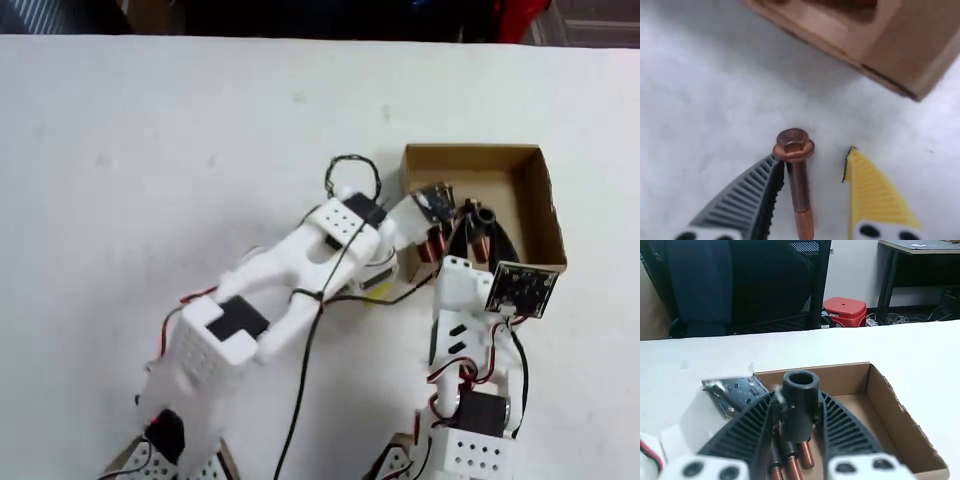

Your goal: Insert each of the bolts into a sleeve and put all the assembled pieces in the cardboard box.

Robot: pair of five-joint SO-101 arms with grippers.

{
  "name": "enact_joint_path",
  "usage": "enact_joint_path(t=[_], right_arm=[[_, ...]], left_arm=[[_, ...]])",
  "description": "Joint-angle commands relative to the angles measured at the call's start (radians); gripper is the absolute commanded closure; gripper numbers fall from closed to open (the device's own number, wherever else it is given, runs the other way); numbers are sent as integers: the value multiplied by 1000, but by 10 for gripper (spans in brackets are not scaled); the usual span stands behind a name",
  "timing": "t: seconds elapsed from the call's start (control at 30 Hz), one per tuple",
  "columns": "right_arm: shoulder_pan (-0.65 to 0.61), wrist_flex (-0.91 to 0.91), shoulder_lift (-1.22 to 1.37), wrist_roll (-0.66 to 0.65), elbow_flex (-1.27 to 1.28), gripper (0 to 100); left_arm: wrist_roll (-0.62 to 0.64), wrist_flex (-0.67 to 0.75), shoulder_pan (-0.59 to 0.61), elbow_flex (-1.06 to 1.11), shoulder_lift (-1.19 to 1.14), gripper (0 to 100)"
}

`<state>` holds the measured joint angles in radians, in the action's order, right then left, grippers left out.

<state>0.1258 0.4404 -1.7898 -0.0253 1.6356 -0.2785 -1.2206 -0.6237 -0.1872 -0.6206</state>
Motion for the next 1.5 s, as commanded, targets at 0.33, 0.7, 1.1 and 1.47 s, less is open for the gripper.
enact_joint_path(t=[0.33, 0.7, 1.1, 1.47], right_arm=[[10, -24, -13, 20, -57, 981], [10, -22, -13, 20, -57, 981], [-91, -27, -13, 12, -57, 981], [-213, -30, -13, 11, -60, 981]], left_arm=[[14, 17, -12, -28, -30, 961], [11, 9, 45, -32, -33, 984], [15, -141, 90, -31, 160, 980], [15, -373, 263, -12, 424, 980]])
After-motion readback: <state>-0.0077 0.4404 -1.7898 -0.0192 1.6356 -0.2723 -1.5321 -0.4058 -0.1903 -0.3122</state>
